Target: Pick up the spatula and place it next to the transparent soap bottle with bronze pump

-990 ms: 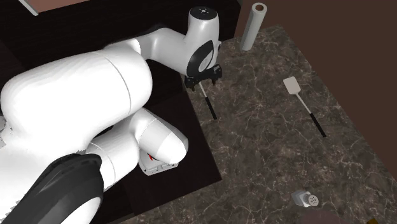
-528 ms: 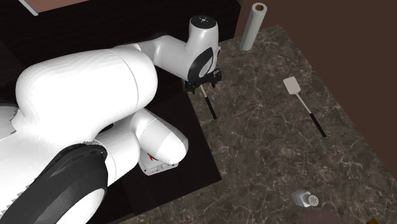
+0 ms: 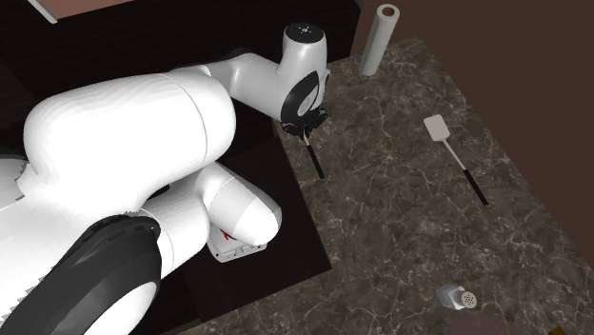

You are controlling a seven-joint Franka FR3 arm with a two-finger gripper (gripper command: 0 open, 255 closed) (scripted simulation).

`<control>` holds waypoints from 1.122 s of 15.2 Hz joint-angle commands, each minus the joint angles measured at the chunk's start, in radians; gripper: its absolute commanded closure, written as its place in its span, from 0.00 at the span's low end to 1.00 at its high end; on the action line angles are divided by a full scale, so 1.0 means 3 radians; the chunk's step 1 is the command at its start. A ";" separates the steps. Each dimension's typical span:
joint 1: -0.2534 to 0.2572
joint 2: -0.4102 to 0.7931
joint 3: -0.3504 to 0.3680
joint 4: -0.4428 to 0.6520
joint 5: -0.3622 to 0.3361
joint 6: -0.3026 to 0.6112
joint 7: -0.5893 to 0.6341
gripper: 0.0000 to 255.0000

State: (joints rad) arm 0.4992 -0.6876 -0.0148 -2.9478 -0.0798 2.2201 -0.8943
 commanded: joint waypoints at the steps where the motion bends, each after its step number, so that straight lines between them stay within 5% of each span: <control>1: 0.0000 0.0000 0.0000 0.0000 0.0000 0.0000 0.0000 1.00; 6: 0.0000 0.0000 0.0000 -0.0001 0.0000 0.0001 0.0000 1.00; 17: 0.0016 -0.0335 0.0005 0.0334 0.0032 -0.0669 -0.0036 1.00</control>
State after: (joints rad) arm 0.5044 -0.7774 -0.0129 -2.8561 -0.0705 2.0394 -0.9034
